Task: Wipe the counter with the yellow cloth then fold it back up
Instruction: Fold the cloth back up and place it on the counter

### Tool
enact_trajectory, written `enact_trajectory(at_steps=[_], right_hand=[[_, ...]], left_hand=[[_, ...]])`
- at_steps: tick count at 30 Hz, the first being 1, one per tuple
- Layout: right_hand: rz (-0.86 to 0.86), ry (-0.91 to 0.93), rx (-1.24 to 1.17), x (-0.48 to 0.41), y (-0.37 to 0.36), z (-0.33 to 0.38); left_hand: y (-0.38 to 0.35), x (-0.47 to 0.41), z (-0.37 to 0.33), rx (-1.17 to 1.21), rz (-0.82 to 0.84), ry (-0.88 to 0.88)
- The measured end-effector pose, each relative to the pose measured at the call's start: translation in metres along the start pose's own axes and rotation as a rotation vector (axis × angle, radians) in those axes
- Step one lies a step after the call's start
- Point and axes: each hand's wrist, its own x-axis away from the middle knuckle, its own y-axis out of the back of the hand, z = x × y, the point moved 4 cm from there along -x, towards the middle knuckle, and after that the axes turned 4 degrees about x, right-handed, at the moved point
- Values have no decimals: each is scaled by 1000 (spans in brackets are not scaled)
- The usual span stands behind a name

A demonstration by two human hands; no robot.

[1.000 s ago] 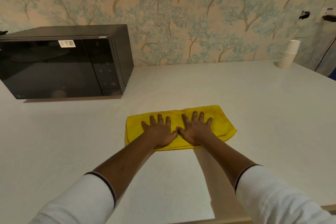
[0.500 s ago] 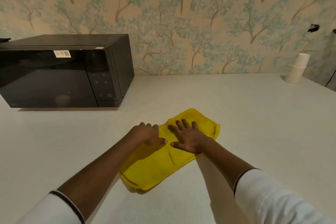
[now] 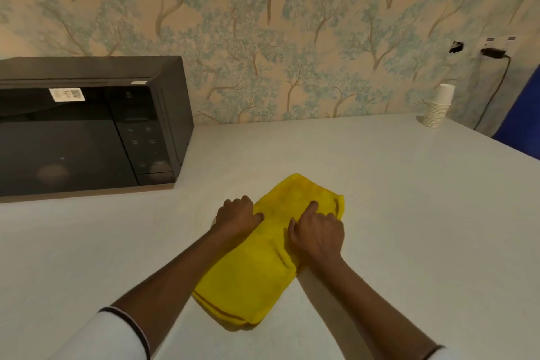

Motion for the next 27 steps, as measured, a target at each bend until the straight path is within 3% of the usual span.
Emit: enact_trajectory(at_steps=[5, 9, 13, 19, 27], right_hand=[[175, -223, -42, 21, -4, -11], [244, -340, -191, 22, 3, -8], [211, -432, -476, 25, 7, -9], [179, -545, -744, 29, 12, -7], [250, -816, -1520, 32, 10, 7]], left_hand=[[-2, -11, 9, 74, 107, -45], [2, -14, 9, 125, 96, -59], [6, -13, 6, 207, 62, -43], [6, -21, 3, 512, 127, 30], [12, -15, 4, 868, 64, -2]])
